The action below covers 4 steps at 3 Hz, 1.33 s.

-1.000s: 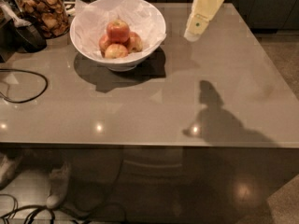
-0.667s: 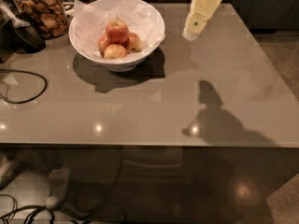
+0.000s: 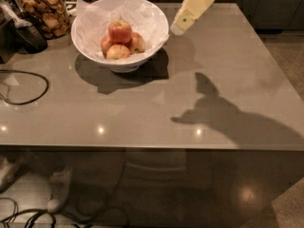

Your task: Pick apple from white bowl

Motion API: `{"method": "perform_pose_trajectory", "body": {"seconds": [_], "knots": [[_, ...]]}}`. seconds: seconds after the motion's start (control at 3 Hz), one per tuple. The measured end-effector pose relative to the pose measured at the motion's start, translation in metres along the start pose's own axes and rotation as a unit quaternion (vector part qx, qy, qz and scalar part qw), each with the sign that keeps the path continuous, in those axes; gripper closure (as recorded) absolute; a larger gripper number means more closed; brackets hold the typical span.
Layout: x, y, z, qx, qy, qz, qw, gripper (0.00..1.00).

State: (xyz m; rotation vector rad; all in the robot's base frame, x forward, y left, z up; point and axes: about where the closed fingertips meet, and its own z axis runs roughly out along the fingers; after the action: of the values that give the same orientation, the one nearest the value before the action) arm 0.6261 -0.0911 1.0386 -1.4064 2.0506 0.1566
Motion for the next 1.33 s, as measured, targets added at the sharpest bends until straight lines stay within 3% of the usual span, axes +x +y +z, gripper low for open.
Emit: {"method": "perform_pose_trajectory", "body": {"seconds": [0.33, 0.67, 1.0, 1.33], "knots": [[-0.034, -0.006, 0.018, -0.029, -0.049, -0.020, 0.9982, 0.00], [-0.034, -0.010, 0.015, -0.024, -0.051, -0.016, 0.9983, 0.00], [-0.034, -0.011, 0.033, -0.029, -0.087, -0.005, 0.9958, 0.00], [-0.055, -0.021, 0.048, -0.009, -0.138, -0.025, 0.9900, 0.00]]}}
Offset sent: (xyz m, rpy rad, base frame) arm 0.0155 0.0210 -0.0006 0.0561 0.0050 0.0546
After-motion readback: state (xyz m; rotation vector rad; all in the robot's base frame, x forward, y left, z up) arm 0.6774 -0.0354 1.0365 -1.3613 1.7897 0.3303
